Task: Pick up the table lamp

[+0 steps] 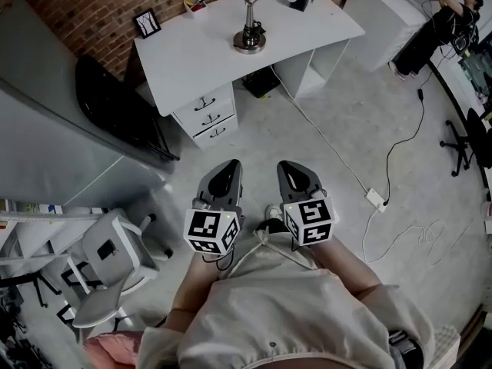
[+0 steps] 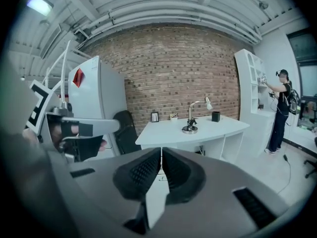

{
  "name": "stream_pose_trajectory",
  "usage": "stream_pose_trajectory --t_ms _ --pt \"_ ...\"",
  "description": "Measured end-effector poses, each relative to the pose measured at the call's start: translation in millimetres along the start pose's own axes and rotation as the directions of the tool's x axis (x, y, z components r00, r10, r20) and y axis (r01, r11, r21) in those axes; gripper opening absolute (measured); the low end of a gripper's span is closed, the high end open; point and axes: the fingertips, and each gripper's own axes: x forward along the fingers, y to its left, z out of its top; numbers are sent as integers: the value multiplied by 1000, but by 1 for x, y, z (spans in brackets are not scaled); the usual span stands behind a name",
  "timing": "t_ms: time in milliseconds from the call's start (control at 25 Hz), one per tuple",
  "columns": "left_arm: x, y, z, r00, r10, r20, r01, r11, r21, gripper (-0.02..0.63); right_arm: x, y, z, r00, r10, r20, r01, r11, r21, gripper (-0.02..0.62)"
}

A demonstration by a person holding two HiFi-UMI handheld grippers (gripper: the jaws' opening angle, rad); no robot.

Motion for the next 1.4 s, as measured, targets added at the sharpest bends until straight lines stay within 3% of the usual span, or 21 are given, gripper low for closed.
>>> stream_pose_trajectory --t_ms 80,240,360,720,1000,1400 --pt "29 -10 7 1000 13 7 -13 1000 18 20 6 -29 7 1000 19 -3 -19 1000 -4 29" --pt "78 -26 11 1000 13 3 -13 999 -37 20 12 -84 19 1000 14 -3 -14 1000 -3 29" --pt "105 -34 7 999 19 -31 -20 999 -36 20 18 -117 24 1000 12 -3 -12 1000 16 29" --pt "165 -15 1 996 17 -89 -20 999 -36 20 62 -165 23 999 24 -47 -19 995 101 29" --pt "231 37 17 997 1 -79 -5 999 -46 20 128 -197 44 997 10 -74 0 992 128 29" --pt "336 148 70 998 -6 -69 0 996 -86 20 262 -239 126 996 -20 -85 30 992 119 29"
